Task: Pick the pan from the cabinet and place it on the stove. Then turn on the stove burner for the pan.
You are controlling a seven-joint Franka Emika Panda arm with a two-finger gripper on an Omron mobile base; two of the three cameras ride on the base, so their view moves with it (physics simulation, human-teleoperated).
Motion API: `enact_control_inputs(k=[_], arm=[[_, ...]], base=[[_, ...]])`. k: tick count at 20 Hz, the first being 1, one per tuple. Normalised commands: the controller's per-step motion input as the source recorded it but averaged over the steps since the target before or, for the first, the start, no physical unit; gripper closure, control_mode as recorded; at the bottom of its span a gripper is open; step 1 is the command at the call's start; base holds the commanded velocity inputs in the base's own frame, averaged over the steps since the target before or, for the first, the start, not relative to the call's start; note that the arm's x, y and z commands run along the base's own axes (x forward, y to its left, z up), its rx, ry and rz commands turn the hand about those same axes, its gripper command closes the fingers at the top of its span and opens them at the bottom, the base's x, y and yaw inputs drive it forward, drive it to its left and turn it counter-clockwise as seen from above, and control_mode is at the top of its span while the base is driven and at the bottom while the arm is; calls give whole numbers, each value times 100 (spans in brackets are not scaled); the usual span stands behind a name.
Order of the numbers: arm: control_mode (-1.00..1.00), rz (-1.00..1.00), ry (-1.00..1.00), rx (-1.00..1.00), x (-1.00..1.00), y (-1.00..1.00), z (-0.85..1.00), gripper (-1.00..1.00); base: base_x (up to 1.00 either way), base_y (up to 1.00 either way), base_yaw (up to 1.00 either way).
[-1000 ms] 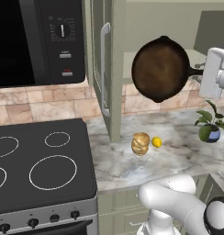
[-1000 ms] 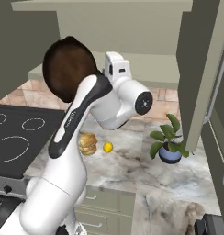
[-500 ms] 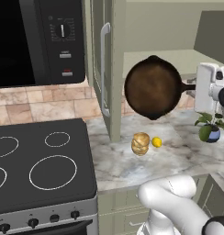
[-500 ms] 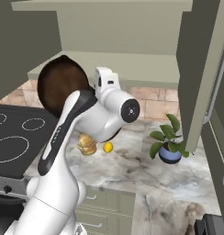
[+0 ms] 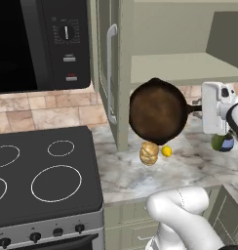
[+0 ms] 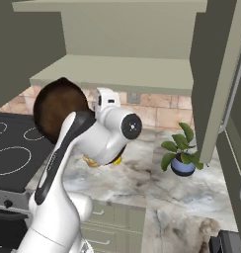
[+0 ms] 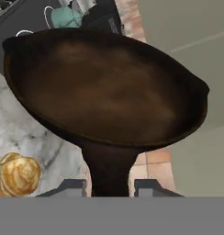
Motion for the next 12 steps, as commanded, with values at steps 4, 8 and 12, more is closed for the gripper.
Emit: enact_control_inputs(k=[4, 8, 12], arm=[[-100, 7, 9, 0, -18, 26, -33, 100], [-100, 5, 10, 0, -2, 30, -26, 100], [-100, 6, 9, 0, 0, 26, -17, 100]], base=[[0, 0, 0], [0, 0, 0], [0, 0, 0]])
